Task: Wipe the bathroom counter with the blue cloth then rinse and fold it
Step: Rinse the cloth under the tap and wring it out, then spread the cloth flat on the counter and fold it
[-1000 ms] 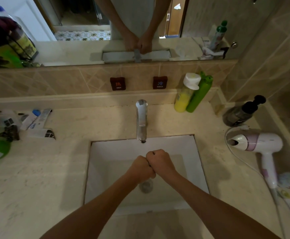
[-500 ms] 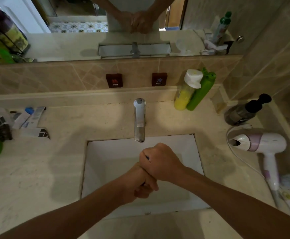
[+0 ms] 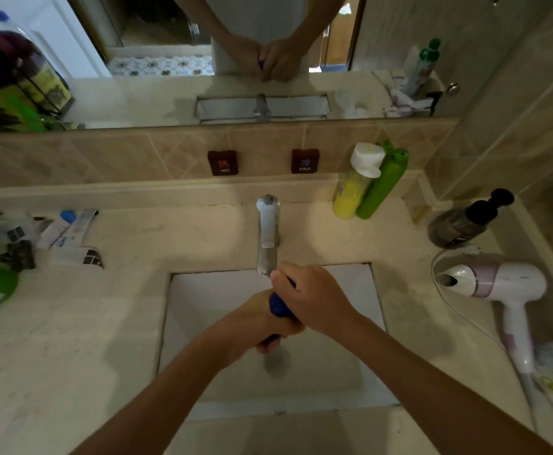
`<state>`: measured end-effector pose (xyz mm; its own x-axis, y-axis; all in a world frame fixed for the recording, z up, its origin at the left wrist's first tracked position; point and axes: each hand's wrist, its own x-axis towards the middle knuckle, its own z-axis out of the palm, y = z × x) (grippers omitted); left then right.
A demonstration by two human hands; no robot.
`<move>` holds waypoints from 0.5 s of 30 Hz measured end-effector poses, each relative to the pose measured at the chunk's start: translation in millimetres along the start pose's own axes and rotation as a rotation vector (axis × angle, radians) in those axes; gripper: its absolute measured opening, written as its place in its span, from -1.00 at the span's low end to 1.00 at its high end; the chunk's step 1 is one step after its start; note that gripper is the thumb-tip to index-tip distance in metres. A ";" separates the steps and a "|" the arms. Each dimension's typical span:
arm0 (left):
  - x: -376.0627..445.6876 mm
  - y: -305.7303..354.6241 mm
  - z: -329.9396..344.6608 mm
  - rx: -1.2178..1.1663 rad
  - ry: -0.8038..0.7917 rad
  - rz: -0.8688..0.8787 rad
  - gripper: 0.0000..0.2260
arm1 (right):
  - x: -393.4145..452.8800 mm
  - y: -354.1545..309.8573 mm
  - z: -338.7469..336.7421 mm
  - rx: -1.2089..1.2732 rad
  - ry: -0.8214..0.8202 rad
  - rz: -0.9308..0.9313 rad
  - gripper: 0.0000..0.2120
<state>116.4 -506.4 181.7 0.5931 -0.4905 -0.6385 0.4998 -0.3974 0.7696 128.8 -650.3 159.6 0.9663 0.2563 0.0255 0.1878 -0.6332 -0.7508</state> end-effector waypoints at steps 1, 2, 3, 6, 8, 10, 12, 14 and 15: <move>-0.4 -4.5 1.1 0.064 0.094 0.002 -0.80 | -3.9 1.6 0.8 0.032 -0.057 0.083 -0.67; -1.2 -10.7 1.8 0.123 0.192 0.014 -0.68 | -8.3 3.6 1.5 0.085 -0.123 0.159 -0.72; -2.9 -17.7 2.2 0.165 0.260 0.046 -0.57 | -13.7 6.3 2.0 0.149 -0.192 0.227 -0.78; -15.5 -35.4 5.8 0.088 0.306 0.124 -0.45 | -31.9 12.1 2.8 0.337 -0.331 0.345 -0.74; -23.5 -43.9 7.2 -0.034 0.353 0.107 -0.49 | -41.1 10.7 3.2 0.418 -0.284 0.308 -0.85; -29.8 -48.2 8.3 -0.130 0.395 0.116 -0.54 | -46.6 8.5 0.7 0.445 -0.162 0.296 -0.89; -34.7 -51.2 9.3 -0.175 0.429 0.140 -0.57 | -48.4 6.1 -1.4 0.441 -0.058 0.303 -0.80; -40.7 -53.1 10.5 -0.190 0.492 0.164 -0.56 | -50.1 0.5 -2.2 0.476 -0.016 0.299 -0.78; -44.1 -53.4 11.3 -0.201 0.521 0.195 -0.57 | -50.8 -3.2 -2.6 0.498 -0.004 0.301 -0.79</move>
<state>56.5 -472.3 168.9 0.8923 -0.0743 -0.4452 0.4302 -0.1586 0.8887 79.6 -663.1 162.5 0.9634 0.1216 -0.2389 -0.2016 -0.2591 -0.9446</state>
